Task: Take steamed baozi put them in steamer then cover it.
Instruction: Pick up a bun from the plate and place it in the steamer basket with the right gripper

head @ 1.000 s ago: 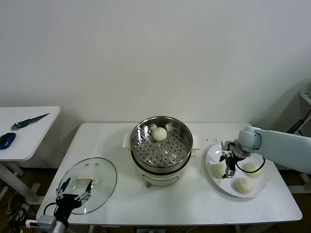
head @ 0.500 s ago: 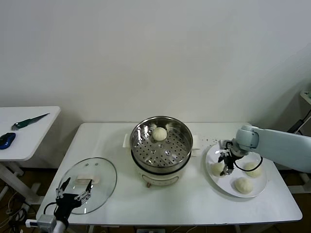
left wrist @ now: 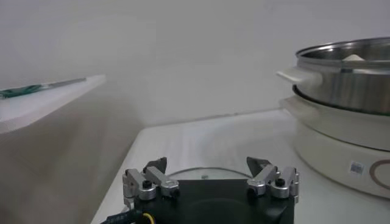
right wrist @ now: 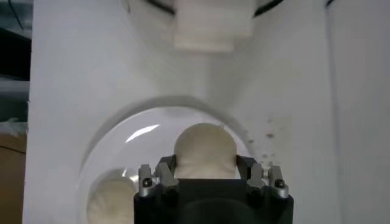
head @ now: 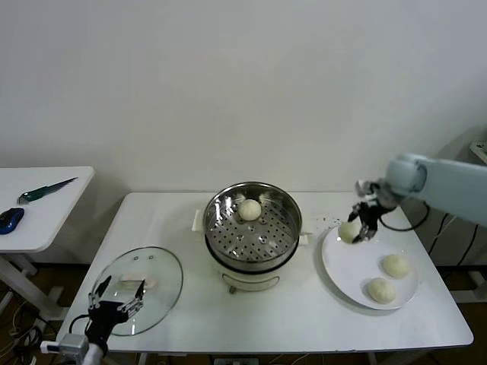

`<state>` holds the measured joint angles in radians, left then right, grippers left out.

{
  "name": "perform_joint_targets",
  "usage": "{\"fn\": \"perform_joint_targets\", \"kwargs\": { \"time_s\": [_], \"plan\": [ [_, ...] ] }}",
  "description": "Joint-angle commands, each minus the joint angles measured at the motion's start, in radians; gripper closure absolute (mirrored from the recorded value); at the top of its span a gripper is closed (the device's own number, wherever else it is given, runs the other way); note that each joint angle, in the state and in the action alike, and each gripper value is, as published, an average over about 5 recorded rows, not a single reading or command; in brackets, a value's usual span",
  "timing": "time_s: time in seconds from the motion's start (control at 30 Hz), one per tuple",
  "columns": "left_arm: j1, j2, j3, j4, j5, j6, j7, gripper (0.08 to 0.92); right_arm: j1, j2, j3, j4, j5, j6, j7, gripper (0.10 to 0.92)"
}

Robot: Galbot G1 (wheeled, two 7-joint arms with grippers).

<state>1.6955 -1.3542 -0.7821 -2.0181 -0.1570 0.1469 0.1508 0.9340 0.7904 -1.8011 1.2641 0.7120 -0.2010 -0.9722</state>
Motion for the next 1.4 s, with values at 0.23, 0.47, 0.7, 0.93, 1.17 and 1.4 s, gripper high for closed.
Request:
{"fn": "perform_joint_targets", "kwargs": {
  "time_s": [0.23, 0.47, 0.7, 0.93, 1.17, 1.4],
  "plan": [
    [-0.001, 0.001, 0.003, -0.013, 0.000, 0.005, 0.002, 0.177, 0.370, 0.301, 0.011, 0.140, 0.386, -0.104, 0.012, 0.364],
    [-0.001, -0.003, 0.008, -0.022, -0.003, 0.003, 0.001, 0.177, 0.127, 0.515, 0.124, 0.144, 0.399, -0.193, 0.171, 0.364],
    [0.005, -0.001, -0.001, -0.029, -0.009, 0.002, 0.001, 0.177, -0.126, 0.604, 0.145, 0.053, 0.324, -0.242, 0.276, 0.364],
    [0.006, 0.003, -0.006, -0.028, -0.013, 0.003, 0.001, 0.177, -0.260, 0.605, 0.136, -0.011, 0.244, -0.256, 0.318, 0.364],
    [0.002, 0.002, 0.000, -0.019, -0.010, -0.001, 0.001, 0.177, -0.318, 0.617, 0.161, -0.074, 0.214, -0.259, 0.331, 0.364],
    [0.000, -0.001, 0.004, -0.013, -0.009, -0.003, 0.001, 0.177, -0.336, 0.633, 0.166, -0.117, 0.191, -0.255, 0.334, 0.364]
  ]
}}
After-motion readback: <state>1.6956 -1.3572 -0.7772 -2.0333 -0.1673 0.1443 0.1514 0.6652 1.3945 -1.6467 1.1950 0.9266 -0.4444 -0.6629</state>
